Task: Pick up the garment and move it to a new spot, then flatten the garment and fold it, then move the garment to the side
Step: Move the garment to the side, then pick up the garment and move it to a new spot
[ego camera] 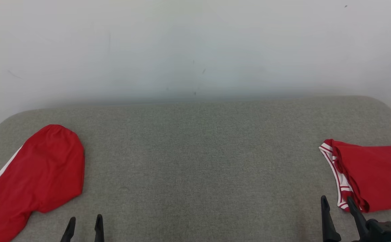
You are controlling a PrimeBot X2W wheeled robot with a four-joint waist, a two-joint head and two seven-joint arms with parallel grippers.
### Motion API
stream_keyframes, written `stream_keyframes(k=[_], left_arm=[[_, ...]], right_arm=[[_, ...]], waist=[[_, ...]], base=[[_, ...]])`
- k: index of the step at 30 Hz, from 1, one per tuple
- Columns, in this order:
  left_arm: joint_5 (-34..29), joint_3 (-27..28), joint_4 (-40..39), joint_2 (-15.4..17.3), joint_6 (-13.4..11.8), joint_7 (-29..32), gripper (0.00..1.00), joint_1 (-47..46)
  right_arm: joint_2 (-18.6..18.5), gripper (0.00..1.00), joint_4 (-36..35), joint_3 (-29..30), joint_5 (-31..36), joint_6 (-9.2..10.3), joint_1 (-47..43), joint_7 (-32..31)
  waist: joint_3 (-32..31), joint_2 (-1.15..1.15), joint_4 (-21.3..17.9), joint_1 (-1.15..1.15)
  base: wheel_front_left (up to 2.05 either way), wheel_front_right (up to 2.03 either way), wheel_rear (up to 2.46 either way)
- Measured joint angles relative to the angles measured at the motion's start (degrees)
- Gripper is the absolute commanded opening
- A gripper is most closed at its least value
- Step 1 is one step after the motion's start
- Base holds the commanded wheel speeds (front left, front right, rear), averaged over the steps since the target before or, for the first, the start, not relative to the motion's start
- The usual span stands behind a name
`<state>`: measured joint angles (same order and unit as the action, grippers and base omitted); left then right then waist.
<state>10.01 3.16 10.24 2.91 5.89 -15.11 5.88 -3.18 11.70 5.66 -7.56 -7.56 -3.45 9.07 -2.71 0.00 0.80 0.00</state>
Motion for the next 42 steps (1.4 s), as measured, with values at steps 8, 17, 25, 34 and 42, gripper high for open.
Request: stream_keyframes(k=[8,17,25,34,42], left_arm=[[-0.02,-0.75,-0.32,-0.02,-0.48,0.00,1.00,-0.14],[-0.43,-0.02,-1.00,-0.01,-0.93,0.00,1.00,-0.15],[-0.76,1.91,-1.72,-0.01,-1.36,-0.01,1.00,1.38],[-0.56,5.43,-1.99,0.02,-1.49,0.00,1.00,2.91],[0.13,7.28,-2.19,0.00,-1.27,0.00,1.00,3.24]], right_arm=[[0.18,1.00,-1.24,0.52,0.09,0.00,-1.18,-0.32],[0.23,1.00,-0.93,-1.98,-1.16,0.00,-1.12,-0.46],[0.24,1.00,0.30,-4.58,-2.48,0.00,-0.01,0.03],[0.29,1.00,1.32,-6.08,-3.25,0.00,0.25,0.60],[0.29,1.00,1.60,-6.43,-3.25,0.00,0.96,0.78]], waist=[[0.02,0.00,2.53,0.00],[-0.02,0.00,8.40,0.00],[0.00,0.00,15.27,0.00],[0.55,0.00,21.82,0.00],[1.69,0.00,24.32,0.00]], base=[[0.00,0.00,0.00],[0.00,0.00,0.00],[0.00,0.00,0.00],[0.00,0.00,0.00],[0.00,0.00,0.00]])
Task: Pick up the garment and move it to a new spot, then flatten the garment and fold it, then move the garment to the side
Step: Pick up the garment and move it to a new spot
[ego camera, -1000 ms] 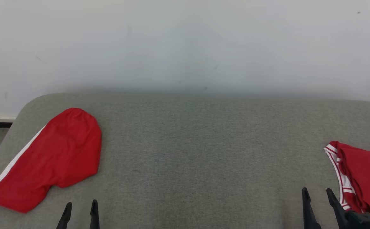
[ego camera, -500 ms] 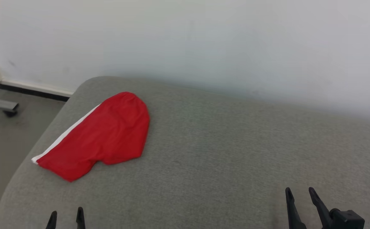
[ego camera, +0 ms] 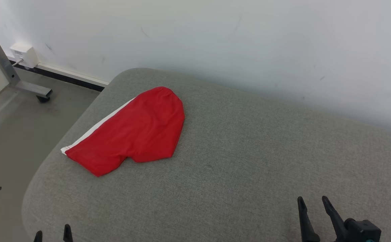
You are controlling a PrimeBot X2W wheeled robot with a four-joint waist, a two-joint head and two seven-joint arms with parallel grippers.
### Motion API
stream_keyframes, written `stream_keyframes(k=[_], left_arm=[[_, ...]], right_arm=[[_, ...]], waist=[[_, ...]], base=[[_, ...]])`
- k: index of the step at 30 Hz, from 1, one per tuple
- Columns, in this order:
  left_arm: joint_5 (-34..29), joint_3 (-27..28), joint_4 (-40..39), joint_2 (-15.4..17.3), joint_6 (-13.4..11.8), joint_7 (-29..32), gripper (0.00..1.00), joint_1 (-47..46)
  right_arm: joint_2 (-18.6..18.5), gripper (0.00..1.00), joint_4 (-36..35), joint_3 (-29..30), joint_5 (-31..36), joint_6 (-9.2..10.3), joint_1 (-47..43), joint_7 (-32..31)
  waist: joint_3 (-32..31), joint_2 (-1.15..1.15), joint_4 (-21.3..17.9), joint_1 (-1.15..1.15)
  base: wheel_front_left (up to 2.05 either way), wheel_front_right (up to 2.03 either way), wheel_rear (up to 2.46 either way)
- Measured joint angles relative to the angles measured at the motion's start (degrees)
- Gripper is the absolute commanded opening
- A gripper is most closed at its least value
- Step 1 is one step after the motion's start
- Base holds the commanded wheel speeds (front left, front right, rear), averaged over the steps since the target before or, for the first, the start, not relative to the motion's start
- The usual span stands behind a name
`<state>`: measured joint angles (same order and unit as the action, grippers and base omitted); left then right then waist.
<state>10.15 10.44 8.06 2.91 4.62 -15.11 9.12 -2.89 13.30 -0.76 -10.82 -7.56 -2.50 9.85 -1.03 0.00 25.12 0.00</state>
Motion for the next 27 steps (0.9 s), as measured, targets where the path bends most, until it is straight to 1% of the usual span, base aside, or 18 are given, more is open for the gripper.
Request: stream_keyframes(k=[7,12,15,18,20,22,24,27], left_arm=[[2.46,1.30,2.58,0.00,-0.09,-0.01,1.00,-2.10],[2.96,1.85,9.07,0.07,-1.20,0.04,1.00,-8.69],[3.65,1.86,13.48,1.36,-1.60,3.37,1.00,-16.42],[6.10,2.43,17.81,2.96,-1.58,8.75,1.00,-24.82],[7.11,2.45,20.86,4.58,-1.51,13.05,1.00,-30.30],[8.42,2.98,23.16,5.79,-1.19,16.00,1.00,-35.17],[10.00,3.36,25.59,7.09,-0.98,19.07,1.00,-39.20],[13.08,5.25,28.59,8.17,-1.37,24.12,1.00,-44.17]], right_arm=[[-0.01,1.00,-0.01,-0.67,0.00,0.00,0.50,-0.23],[0.00,1.00,-1.49,-1.82,1.34,0.00,2.80,-1.14],[0.02,1.00,-2.67,-2.53,2.02,0.00,4.38,-1.92],[0.02,1.00,-3.56,-3.94,2.37,0.00,6.34,-2.45],[0.03,1.00,-4.04,-5.32,2.42,0.00,7.68,-2.77],[0.03,1.00,-4.20,-6.45,2.42,0.00,8.86,-2.74],[0.03,1.00,-4.13,-7.83,2.19,0.00,9.78,-2.57],[0.03,1.00,-3.85,-9.95,1.31,0.00,11.05,-2.02]], waist=[[1.08,0.00,-0.97,0.00],[2.95,-0.01,-2.58,0.00],[4.84,-0.01,-3.83,0.00],[7.11,-0.01,-5.44,0.00],[8.78,-0.01,-6.74,0.01],[10.51,-0.01,-8.20,0.01],[12.17,-0.01,-9.83,0.01],[14.54,-0.02,-12.58,0.01]], base=[[0.00,0.00,0.00],[0.00,0.00,0.00],[0.00,0.00,0.00],[0.00,0.00,0.00],[0.00,0.00,0.00],[0.00,0.00,0.00],[0.00,0.00,0.00],[0.00,0.00,0.00]])
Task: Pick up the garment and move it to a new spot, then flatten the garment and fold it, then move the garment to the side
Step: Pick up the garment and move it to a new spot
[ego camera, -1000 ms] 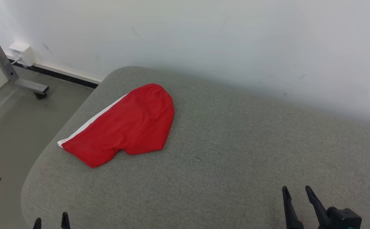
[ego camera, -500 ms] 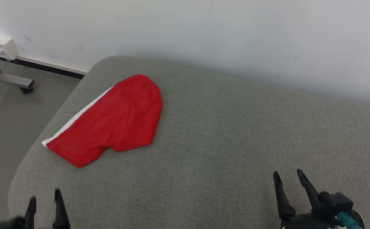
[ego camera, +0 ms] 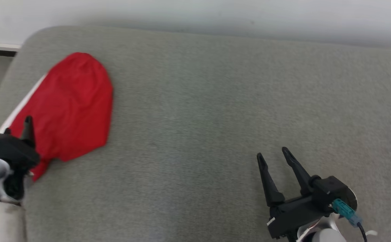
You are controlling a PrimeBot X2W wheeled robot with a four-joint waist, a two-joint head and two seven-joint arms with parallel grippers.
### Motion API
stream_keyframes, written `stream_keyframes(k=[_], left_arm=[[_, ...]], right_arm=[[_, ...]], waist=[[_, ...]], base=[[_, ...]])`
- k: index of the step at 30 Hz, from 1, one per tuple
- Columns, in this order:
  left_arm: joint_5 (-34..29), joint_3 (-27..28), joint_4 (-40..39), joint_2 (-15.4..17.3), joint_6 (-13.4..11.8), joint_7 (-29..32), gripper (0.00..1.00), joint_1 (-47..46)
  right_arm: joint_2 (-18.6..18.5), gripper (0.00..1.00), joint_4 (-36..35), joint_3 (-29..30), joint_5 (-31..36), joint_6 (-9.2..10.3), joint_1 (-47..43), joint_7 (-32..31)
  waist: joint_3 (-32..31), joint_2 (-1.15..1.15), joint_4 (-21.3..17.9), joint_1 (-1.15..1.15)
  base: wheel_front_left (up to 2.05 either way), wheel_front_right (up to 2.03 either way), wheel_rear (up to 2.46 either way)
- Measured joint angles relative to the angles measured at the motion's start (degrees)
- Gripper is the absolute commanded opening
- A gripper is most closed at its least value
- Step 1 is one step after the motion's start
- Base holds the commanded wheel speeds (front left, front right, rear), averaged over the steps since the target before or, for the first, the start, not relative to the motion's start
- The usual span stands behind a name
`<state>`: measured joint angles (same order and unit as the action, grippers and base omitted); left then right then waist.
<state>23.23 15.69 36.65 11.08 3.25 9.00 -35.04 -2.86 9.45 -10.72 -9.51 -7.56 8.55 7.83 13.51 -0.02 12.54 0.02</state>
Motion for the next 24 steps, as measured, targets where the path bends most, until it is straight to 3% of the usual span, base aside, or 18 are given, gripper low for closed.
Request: stream_keyframes(k=[6,10,17,18,19,20,21,24], left_arm=[[6.12,5.01,3.07,4.65,-4.08,14.81,1.00,-6.90],[12.88,9.67,2.55,4.45,-8.20,26.86,1.00,-7.44],[15.47,10.72,-6.36,6.89,-12.77,43.31,1.00,-3.72],[15.45,10.54,-8.20,6.94,-13.27,44.75,0.87,-2.95],[15.45,10.55,-10.04,7.01,-13.96,45.84,0.40,-2.15],[15.39,10.44,-11.56,7.12,-14.37,46.73,0.27,-1.37],[15.25,10.17,-13.18,7.15,-14.33,47.55,0.00,-0.51],[15.19,9.62,-17.30,6.62,-15.08,49.69,0.00,1.84]], right_arm=[[-0.01,1.00,0.46,-2.50,-1.49,0.00,2.35,1.86],[-0.05,1.00,0.89,-2.18,-1.82,0.00,2.67,2.85],[-0.03,1.00,1.71,-1.26,-2.60,0.00,2.96,3.81],[-0.04,1.00,1.91,-1.12,-2.69,0.00,2.97,3.90],[-0.04,1.00,2.05,-0.97,-2.90,0.00,2.98,4.03],[-0.05,1.00,2.15,-0.99,-3.11,0.00,2.99,4.11],[-0.05,1.00,2.26,-1.05,-3.27,0.00,3.02,4.20],[-0.03,1.00,2.72,-1.24,-3.54,0.00,3.30,4.33]], waist=[[4.90,0.00,-6.93,-0.01],[7.13,0.00,-10.67,-0.01],[9.58,0.02,-15.93,-0.02],[9.80,0.02,-16.39,-0.02],[9.96,0.02,-16.78,-0.02],[10.06,0.02,-17.06,-0.02],[10.06,0.02,-17.22,-0.02],[9.59,0.01,-17.19,-0.02]], base=[[0.00,0.00,0.00],[0.00,0.00,0.00],[0.00,0.00,0.00],[0.00,0.00,0.00],[0.00,0.00,0.00],[0.00,0.00,0.00],[0.00,0.00,0.00],[0.00,0.00,0.00]])
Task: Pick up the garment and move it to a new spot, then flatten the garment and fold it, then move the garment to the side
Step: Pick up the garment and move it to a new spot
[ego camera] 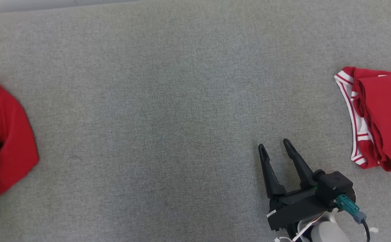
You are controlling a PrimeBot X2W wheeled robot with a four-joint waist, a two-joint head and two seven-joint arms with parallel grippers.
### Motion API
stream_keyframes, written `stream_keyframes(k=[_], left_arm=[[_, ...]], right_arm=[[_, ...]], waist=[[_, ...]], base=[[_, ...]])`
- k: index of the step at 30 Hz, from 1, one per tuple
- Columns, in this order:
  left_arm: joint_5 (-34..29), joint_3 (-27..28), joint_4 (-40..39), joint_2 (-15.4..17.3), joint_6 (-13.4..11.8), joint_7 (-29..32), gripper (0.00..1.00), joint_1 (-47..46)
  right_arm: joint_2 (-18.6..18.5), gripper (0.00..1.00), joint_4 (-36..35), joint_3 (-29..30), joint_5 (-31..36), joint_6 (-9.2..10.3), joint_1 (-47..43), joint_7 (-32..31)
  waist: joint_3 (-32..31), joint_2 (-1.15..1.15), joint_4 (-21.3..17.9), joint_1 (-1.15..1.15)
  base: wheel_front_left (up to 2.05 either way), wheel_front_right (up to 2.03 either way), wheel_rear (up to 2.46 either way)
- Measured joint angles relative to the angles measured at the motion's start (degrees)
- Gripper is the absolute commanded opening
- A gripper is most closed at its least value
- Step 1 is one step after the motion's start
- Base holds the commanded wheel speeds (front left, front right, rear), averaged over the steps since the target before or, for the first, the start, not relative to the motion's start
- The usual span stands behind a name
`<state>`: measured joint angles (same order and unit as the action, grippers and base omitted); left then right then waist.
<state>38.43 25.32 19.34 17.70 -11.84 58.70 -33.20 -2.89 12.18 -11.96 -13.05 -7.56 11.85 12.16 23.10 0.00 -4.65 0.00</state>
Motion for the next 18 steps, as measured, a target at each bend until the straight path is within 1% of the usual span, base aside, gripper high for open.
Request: stream_keyframes(k=[4,7,10,11,13,14,15,18], left_arm=[[-0.32,-0.48,-5.39,-1.35,-0.31,-0.36,0.00,1.96],[-0.23,-0.31,-8.89,-1.58,0.29,-1.89,0.00,1.92],[0.31,-0.99,-11.58,-1.65,2.04,-2.54,0.00,1.32],[0.31,-0.99,-11.58,-1.65,2.04,-2.54,0.00,1.32],[0.64,-2.15,-13.24,-1.76,3.47,-2.74,0.00,0.33],[0.91,-3.74,-15.10,-1.91,4.97,-2.70,0.00,-0.60],[0.91,-3.74,-15.10,-1.91,4.97,-2.70,0.00,-0.60],[1.53,-6.45,-18.02,-2.72,7.32,-2.15,0.00,-1.82]], right_arm=[[0.00,1.00,0.81,-0.04,-0.36,0.00,0.04,0.25],[0.00,1.00,1.68,-0.18,-0.59,0.00,0.04,0.44],[0.00,1.00,2.44,-0.19,-1.04,0.00,-0.06,0.49],[0.00,1.00,2.44,-0.19,-1.04,0.00,-0.06,0.49],[0.00,1.00,3.01,-0.25,-1.12,0.00,-0.30,0.55],[0.00,1.00,3.38,-0.40,-1.52,0.00,-0.76,0.56],[0.00,1.00,3.38,-0.40,-1.52,0.00,-0.76,0.56],[0.01,1.00,3.83,-0.34,-1.82,0.00,-1.74,0.73]], waist=[[-1.35,0.00,0.60,0.00],[-2.73,0.00,1.10,0.00],[-4.43,0.00,1.58,0.00],[-4.43,0.00,1.58,0.00],[-5.72,0.00,1.90,0.00],[-7.12,0.00,2.16,0.00],[-7.12,0.00,2.16,0.00],[-9.43,0.00,2.41,0.00]], base=[[0.00,0.00,0.00],[0.00,0.00,0.00],[0.00,0.00,0.00],[0.00,0.00,0.00],[0.00,0.00,0.00],[0.00,0.00,0.00],[0.00,0.00,0.00],[0.00,0.00,0.00]])
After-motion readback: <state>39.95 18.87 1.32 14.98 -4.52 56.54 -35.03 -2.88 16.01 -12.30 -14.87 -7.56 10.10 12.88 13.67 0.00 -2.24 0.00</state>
